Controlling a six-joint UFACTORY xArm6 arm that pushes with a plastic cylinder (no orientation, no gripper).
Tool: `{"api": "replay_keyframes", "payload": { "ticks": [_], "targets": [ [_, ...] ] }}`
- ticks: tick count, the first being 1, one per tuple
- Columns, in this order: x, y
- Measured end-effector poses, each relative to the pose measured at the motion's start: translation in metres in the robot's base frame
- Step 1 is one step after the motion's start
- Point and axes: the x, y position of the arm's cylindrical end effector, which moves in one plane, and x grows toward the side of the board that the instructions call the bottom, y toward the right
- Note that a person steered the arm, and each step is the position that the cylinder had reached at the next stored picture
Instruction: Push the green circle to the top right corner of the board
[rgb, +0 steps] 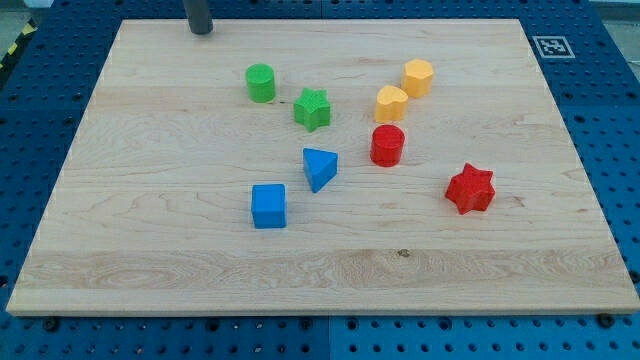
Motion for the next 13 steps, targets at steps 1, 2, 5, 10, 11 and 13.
{"api": "replay_keyframes", "payload": {
  "ticks": [1,2,5,10,11,13],
  "targets": [
    [0.006,0.014],
    [0.014,0.094],
    [0.093,0.192],
    [0.146,0.042],
    [0.132,0.048],
    [0.135,0.095]
  ]
}}
